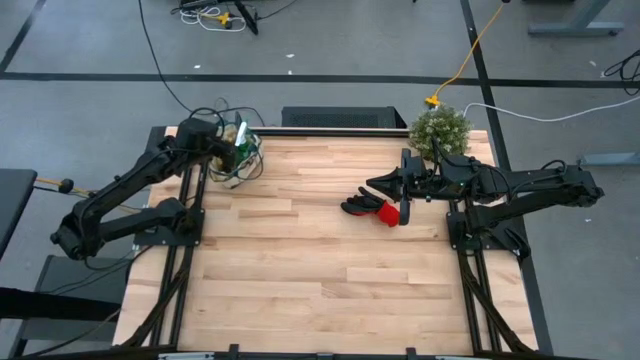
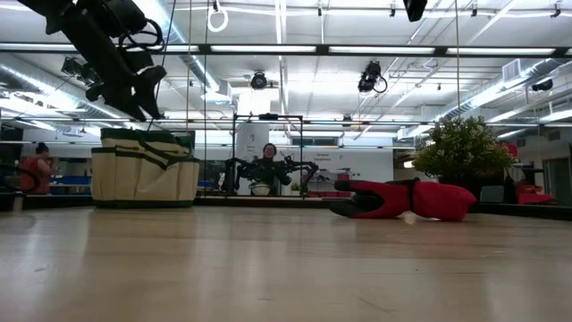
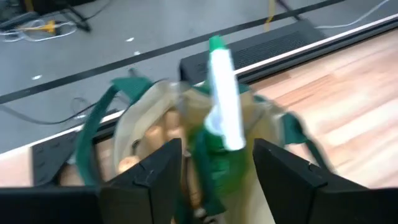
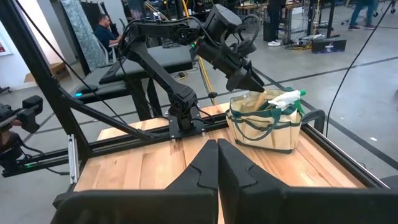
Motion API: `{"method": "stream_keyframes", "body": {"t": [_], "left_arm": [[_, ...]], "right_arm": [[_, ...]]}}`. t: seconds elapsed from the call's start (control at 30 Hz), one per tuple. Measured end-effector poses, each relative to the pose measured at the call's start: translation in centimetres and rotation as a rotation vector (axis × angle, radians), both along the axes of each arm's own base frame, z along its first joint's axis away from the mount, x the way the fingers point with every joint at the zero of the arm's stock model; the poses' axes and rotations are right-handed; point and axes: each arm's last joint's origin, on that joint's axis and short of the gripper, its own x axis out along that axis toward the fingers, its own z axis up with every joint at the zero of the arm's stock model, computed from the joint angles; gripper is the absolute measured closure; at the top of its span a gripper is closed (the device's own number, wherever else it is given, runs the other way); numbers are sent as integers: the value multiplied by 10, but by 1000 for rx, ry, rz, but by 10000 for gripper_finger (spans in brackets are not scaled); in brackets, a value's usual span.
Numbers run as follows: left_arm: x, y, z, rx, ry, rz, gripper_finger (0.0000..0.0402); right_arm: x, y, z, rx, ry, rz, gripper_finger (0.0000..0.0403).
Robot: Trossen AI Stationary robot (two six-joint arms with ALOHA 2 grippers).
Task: Pick & Place Garden tools in Gardening bag
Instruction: Put the red glove into the gardening bag
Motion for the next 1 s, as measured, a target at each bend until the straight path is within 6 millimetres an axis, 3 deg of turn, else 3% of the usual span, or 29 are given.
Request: {"method": "stream_keyframes", "body": {"t": [0.27, 0.5, 0.73, 1.0], "left_arm": [[8, -5, 24, 20, -91, -115, 212], [20, -15, 31, 19, -170, -252, 230], [37, -28, 42, 87, -258, -388, 242], [51, -43, 52, 148, -354, -523, 252]], "right_arm": [[0, 0, 0, 0, 0, 1, 403], [0, 0, 0, 16, 1, -2, 396], [-1, -1, -8, 14, 79, -46, 361], [-4, -4, -20, 4, 198, -121, 293]]}}
